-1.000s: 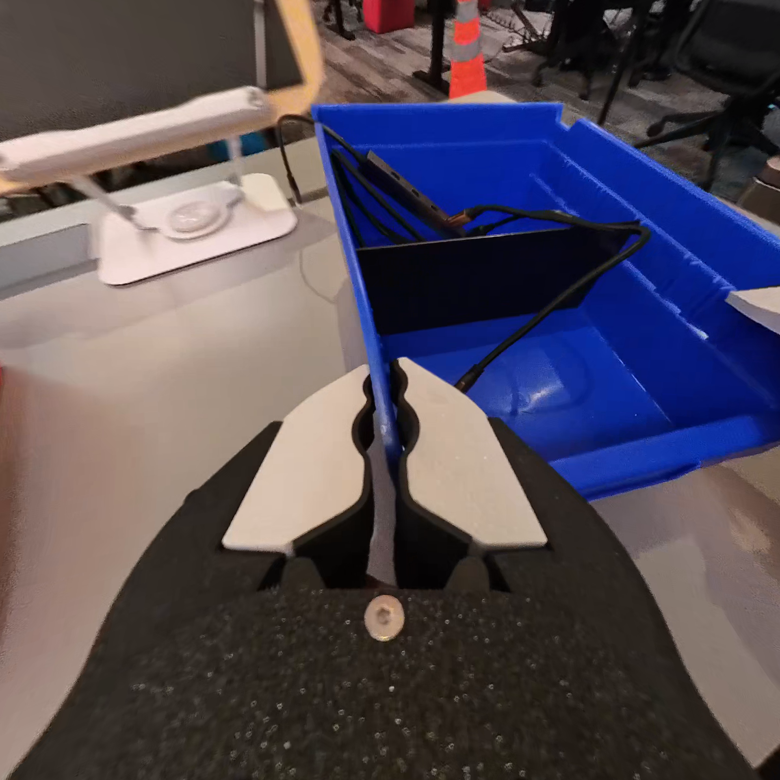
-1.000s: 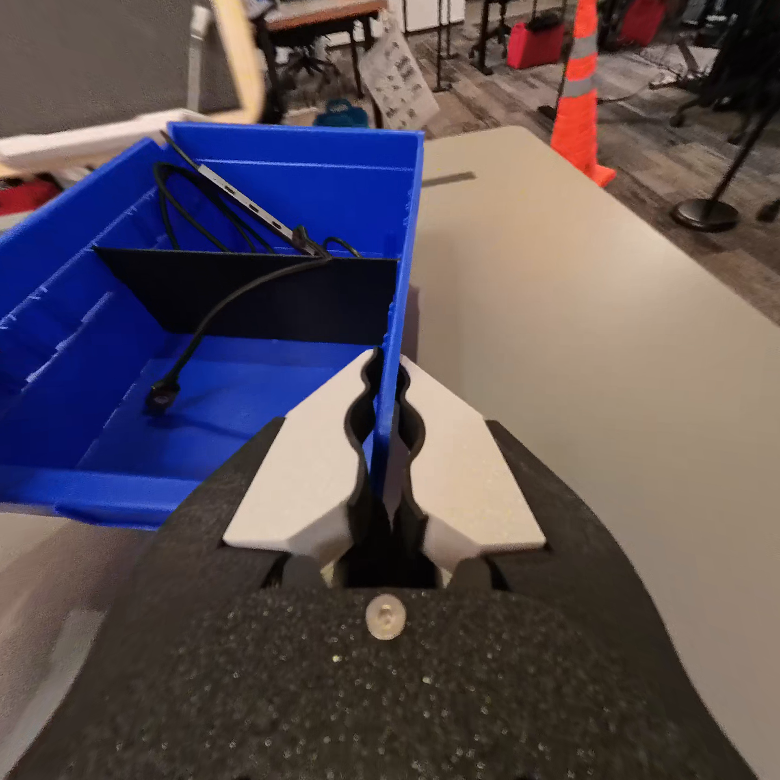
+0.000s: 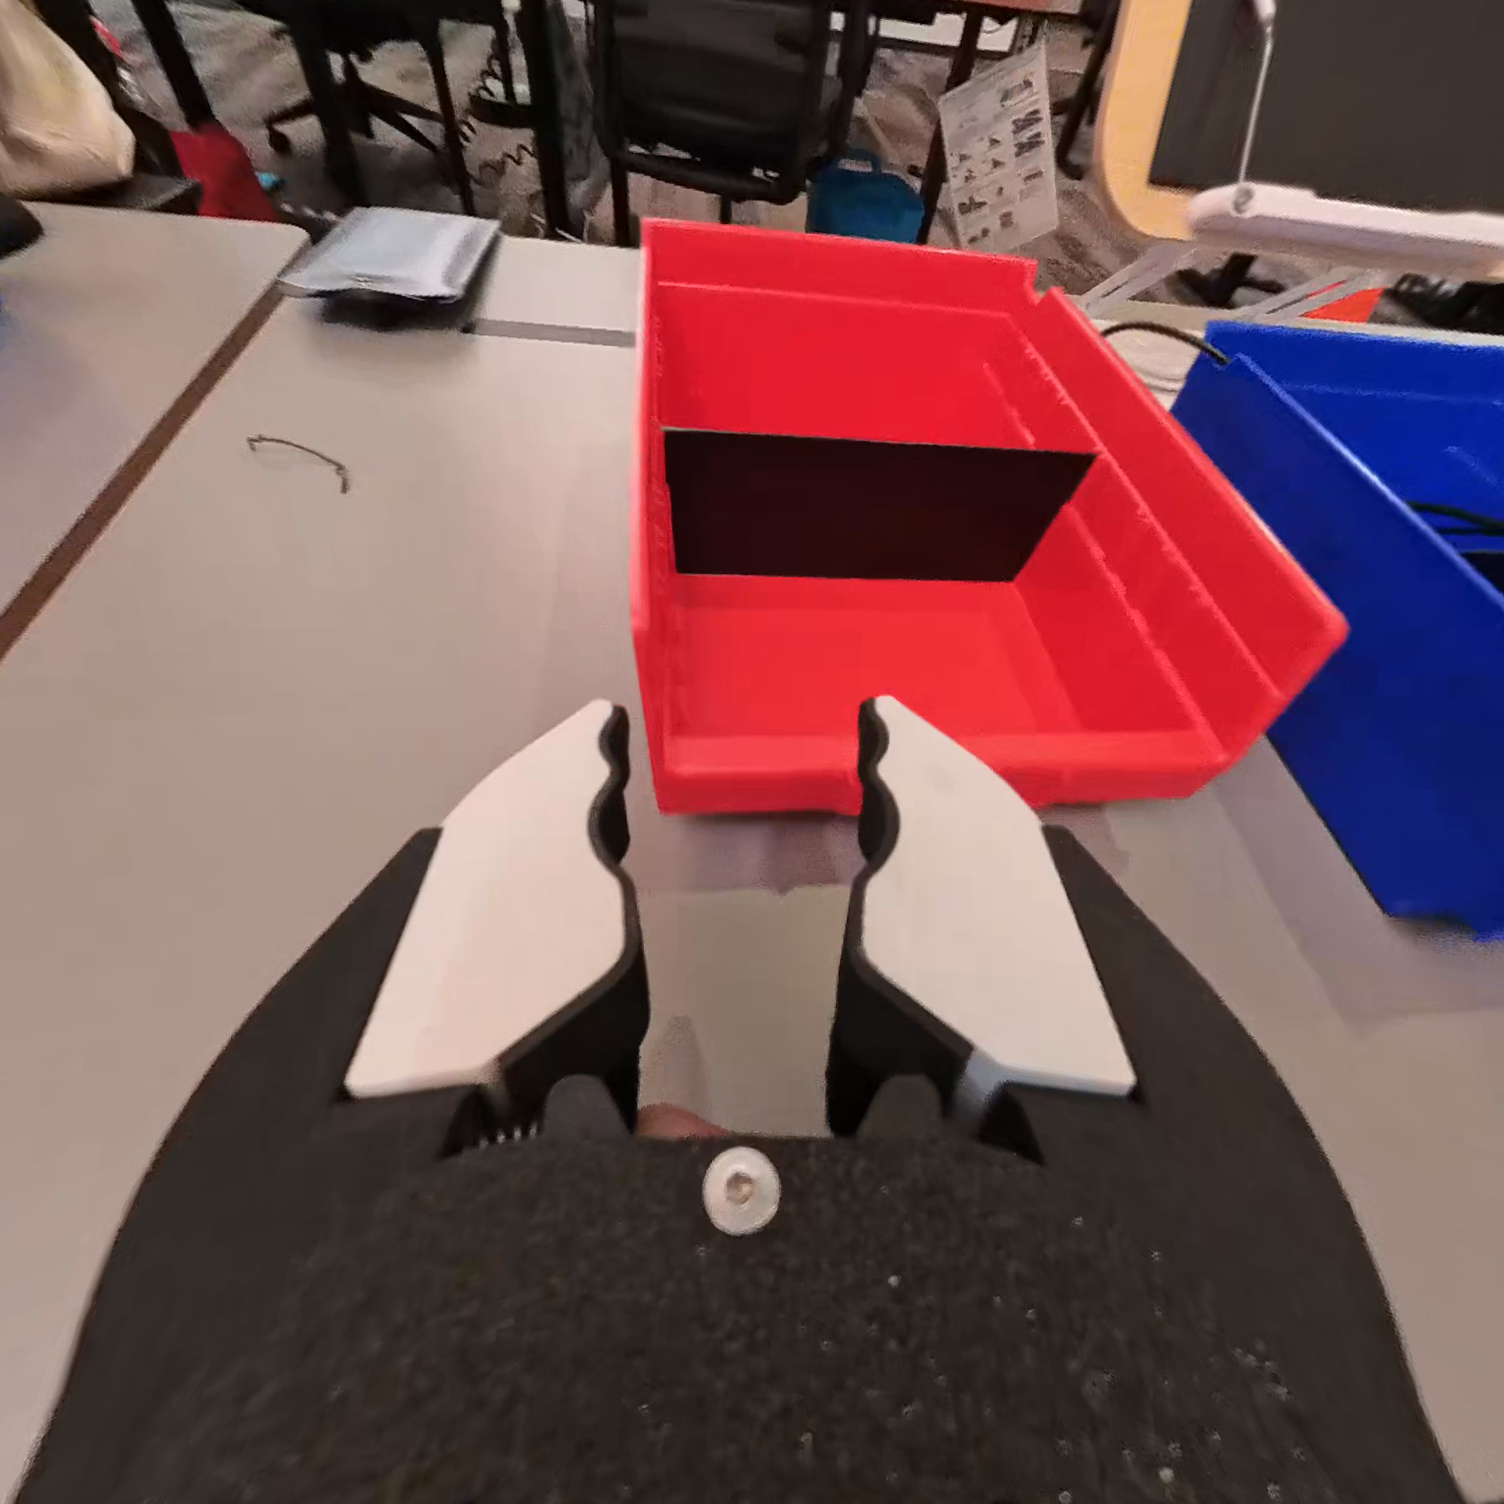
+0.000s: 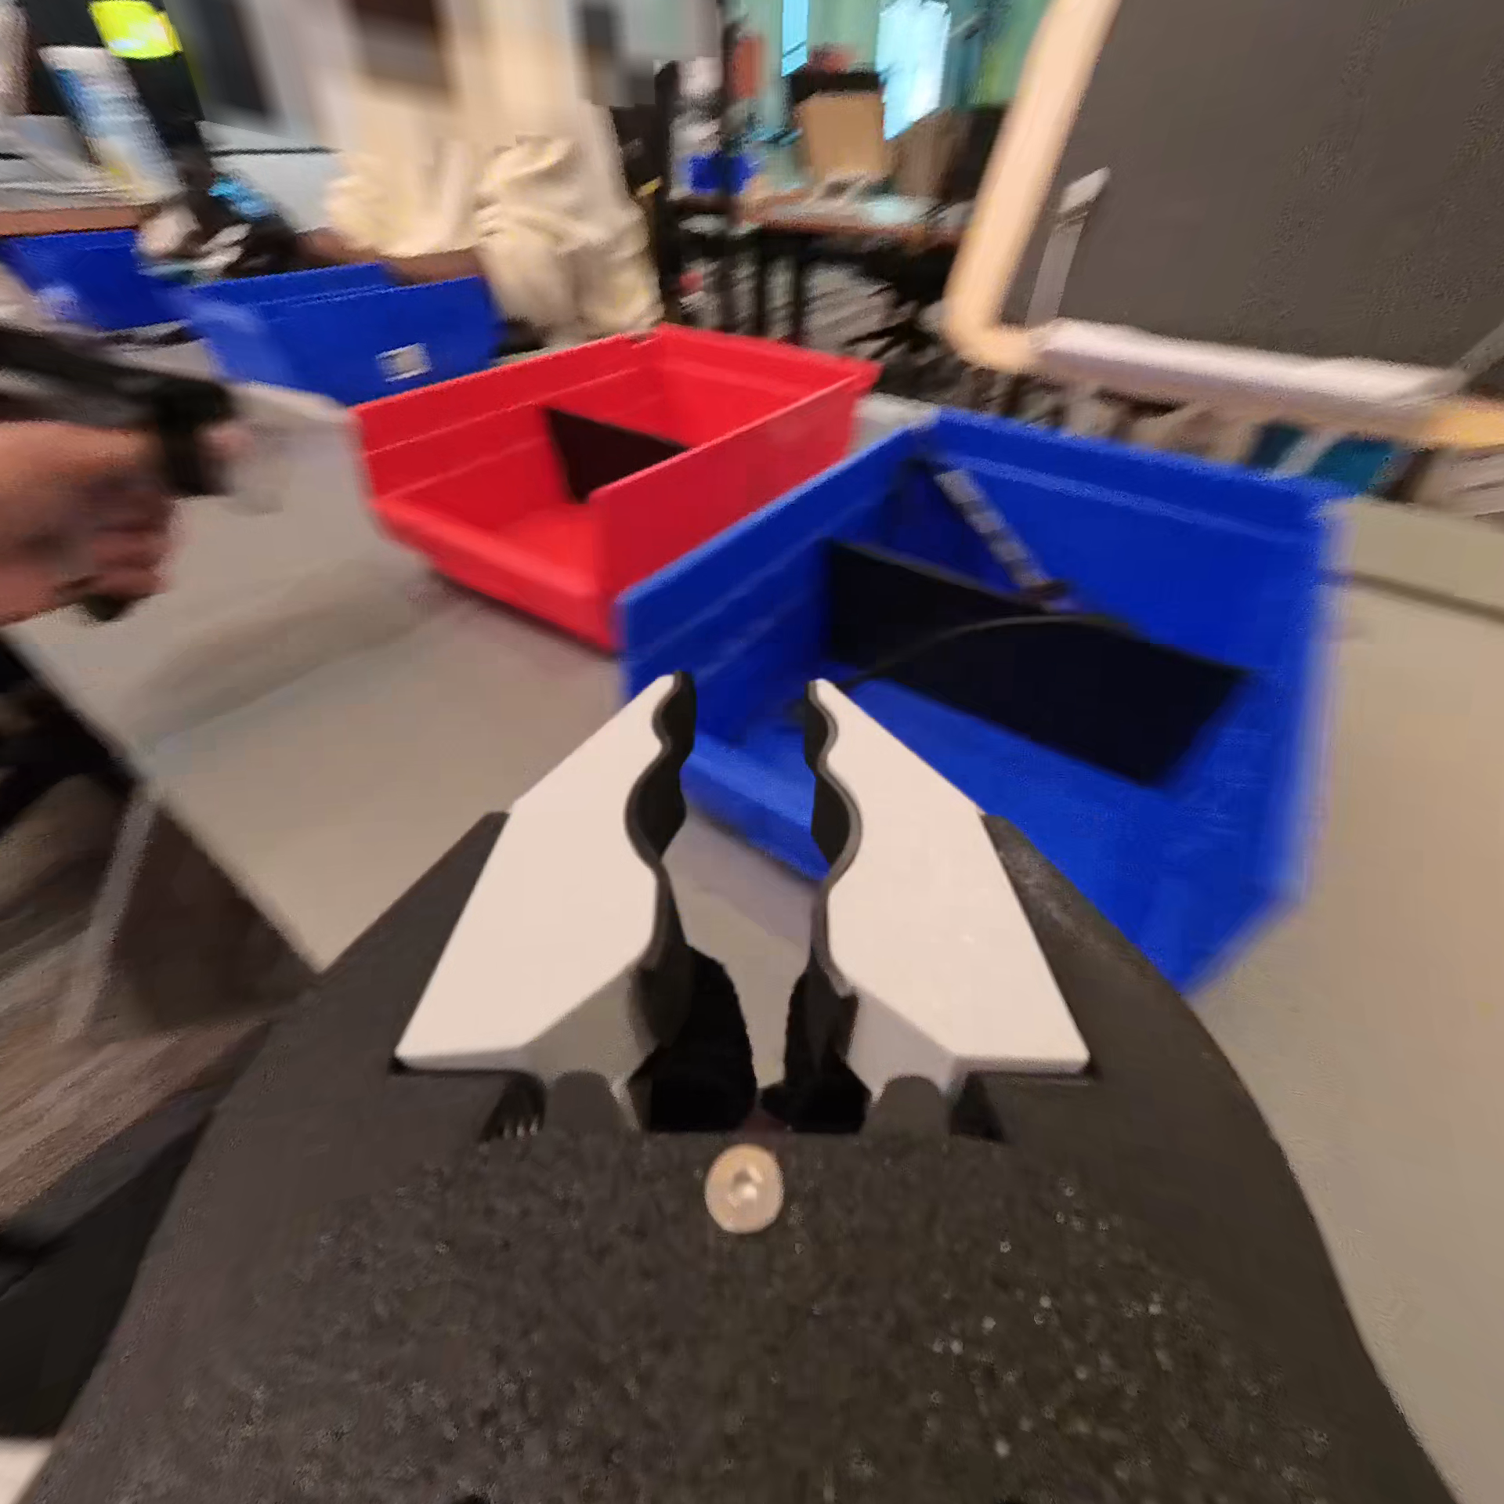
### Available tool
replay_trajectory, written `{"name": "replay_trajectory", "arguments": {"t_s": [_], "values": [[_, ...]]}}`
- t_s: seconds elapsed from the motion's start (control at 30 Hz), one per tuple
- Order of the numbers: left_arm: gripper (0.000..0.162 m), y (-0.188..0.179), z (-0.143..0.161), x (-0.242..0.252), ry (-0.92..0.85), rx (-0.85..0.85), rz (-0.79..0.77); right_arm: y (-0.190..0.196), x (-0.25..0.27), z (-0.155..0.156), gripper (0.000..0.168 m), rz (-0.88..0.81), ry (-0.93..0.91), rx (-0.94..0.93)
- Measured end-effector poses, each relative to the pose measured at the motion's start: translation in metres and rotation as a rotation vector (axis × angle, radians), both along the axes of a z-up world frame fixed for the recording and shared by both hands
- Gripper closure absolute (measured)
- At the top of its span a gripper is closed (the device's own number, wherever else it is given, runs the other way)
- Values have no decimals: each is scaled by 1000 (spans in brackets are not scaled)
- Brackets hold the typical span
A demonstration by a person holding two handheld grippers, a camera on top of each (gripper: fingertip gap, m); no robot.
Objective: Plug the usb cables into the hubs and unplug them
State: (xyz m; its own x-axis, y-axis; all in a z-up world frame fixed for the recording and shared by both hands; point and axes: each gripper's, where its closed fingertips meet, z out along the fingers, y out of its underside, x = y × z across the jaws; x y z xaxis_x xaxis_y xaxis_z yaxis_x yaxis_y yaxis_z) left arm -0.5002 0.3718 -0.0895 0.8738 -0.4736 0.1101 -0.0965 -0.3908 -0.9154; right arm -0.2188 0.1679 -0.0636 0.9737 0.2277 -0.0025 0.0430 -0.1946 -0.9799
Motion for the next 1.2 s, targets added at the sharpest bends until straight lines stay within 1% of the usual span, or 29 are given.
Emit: {"name": "replay_trajectory", "arguments": {"t_s": [0.07,0.13,0.17,0.23,0.27,0.3,0.37,0.47,0.57,0.63,0.67,0.7,0.73,0.77,0.8,0.83,0.87,0.93,1.0,1.1,1.2], "values": [[108,27,-9,1,1,-54,11,7,-45,-16,142,116,62,-79],[116,54,-20,-4,34,-77,52,15,-76,-37,137,166,81,-166],[121,63,-28,-4,54,-101,48,20,-87,-43,137,171,73,-190],[144,65,-39,3,52,-135,-5,33,-105,-48,138,174,30,-179],[158,62,-40,4,52,-125,-16,39,-114,-48,141,184,4,-168],[158,58,-41,1,71,-107,-3,46,-123,-48,146,192,-17,-162],[159,45,-41,-5,81,-99,24,62,-132,-50,144,169,-49,-165],[158,22,-41,-17,66,-93,54,87,-136,-52,119,89,-38,-174],[159,-3,-41,-28,75,-108,79,110,-136,-58,111,-23,-66,-182],[159,-20,-41,-35,65,-113,91,118,-141,-67,112,-58,-71,-224],[159,-30,-41,-38,68,-113,95,119,-147,-72,117,-51,-63,-252],[159,-39,-41,-40,68,-112,100,117,-153,-76,128,-42,-54,-275],[159,-48,-41,-42,65,-108,108,115,-155,-76,127,-50,-43,-285],[158,-58,-41,-45,67,-99,122,112,-155,-73,133,-64,-37,-277],[158,-67,-40,-49,86,-79,137,109,-149,-70,151,-106,-43,-268],[158,-78,-37,-52,125,-41,146,106,-146,-65,161,-126,-53,-250],[158,-89,-32,-54,153,-5,160,103,-146,-57,164,-124,-66,-216],[158,-110,-20,-56,129,25,195,96,-146,-39,165,-129,-104,-141],[157,-123,0,-54,129,85,223,89,-143,-12,164,-137,-131,-56],[157,-128,49,-36,106,190,234,78,-122,41,164,-172,-152,76],[158,-121,103,19,69,284,177,65,-61,94,164,-277,-140,173]]}}
